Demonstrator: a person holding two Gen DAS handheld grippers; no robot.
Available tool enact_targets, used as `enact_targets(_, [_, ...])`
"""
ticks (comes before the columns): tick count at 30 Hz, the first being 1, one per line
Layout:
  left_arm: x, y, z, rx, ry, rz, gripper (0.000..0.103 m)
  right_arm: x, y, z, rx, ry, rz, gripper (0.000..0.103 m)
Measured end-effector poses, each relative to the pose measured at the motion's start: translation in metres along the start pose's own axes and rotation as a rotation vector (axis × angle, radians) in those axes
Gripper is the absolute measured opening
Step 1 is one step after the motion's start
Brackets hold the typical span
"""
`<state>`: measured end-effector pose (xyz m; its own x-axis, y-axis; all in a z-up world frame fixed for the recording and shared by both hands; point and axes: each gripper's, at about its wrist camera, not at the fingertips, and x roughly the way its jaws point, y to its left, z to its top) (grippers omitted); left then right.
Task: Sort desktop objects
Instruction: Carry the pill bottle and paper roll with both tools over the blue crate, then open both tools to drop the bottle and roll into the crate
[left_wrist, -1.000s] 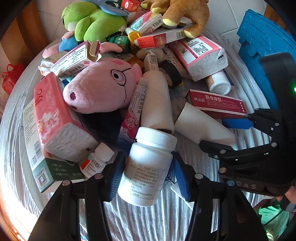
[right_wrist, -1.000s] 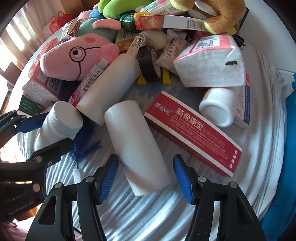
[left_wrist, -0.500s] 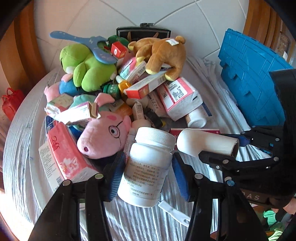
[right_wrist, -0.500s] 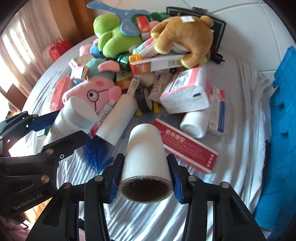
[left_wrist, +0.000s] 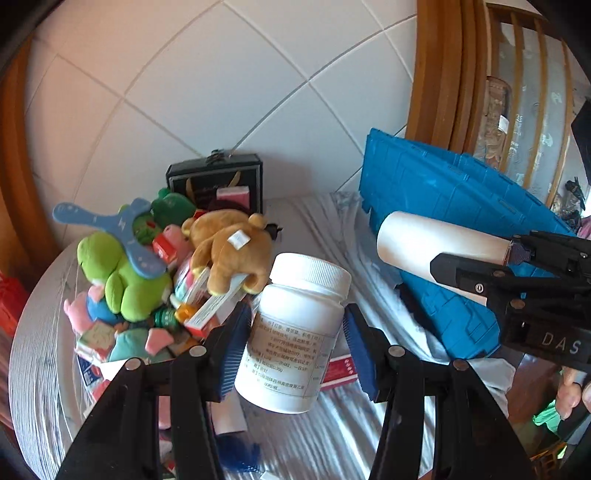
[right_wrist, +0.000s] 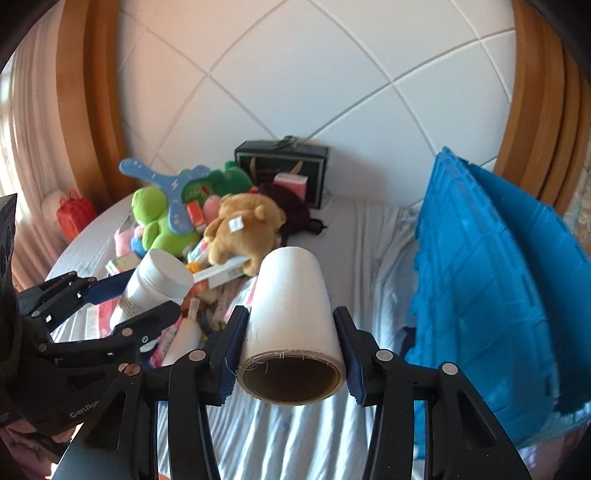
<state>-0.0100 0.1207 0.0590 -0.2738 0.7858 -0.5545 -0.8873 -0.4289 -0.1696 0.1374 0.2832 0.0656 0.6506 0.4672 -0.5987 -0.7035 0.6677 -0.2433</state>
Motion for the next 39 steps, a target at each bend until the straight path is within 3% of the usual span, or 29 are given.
enact_targets(6, [-0.007, -0.070, 0.062, 0.049, -0.082, -0.073, 0.051, -0.052, -0.074, 0.032, 0.024, -0.118, -0.095, 0.046])
enact_targets(11, [0.007, -0.143, 0.127, 0.044, -0.082, -0.181, 0.051, -0.089, -0.167, 0.053, 0.047, -0.144, -0.182, 0.046])
enact_targets(16, [0.041, -0.233, 0.185, 0.070, -0.058, -0.249, 0.051, -0.095, -0.279, 0.070, 0.086, -0.071, -0.281, 0.046])
enact_targets(20, [0.101, -0.301, 0.217, 0.078, 0.070, -0.260, 0.051, -0.065, -0.359, 0.076, 0.106, 0.042, -0.347, 0.046])
enact_targets(26, [0.217, -0.372, 0.208, 0.162, 0.351, -0.154, 0.051, 0.007, -0.440, 0.048, 0.167, 0.264, -0.302, 0.046])
enact_targets(29, [0.266, -0.380, 0.185, 0.181, 0.477, -0.073, 0.051, 0.054, -0.456, 0.024, 0.194, 0.399, -0.245, 0.046])
enact_targets(32, [0.295, -0.373, 0.159, 0.192, 0.571, -0.039, 0.051, 0.088, -0.465, -0.001, 0.238, 0.499, -0.192, 0.046])
enact_targets(36, [0.301, -0.369, 0.151, 0.184, 0.603, -0.021, 0.051, 0.101, -0.487, -0.014, 0.368, 0.531, -0.110, 0.046])
enact_targets(39, [0.296, -0.365, 0.150, 0.172, 0.590, -0.017, 0.061, 0.092, -0.493, -0.014, 0.342, 0.497, -0.168, 0.046])
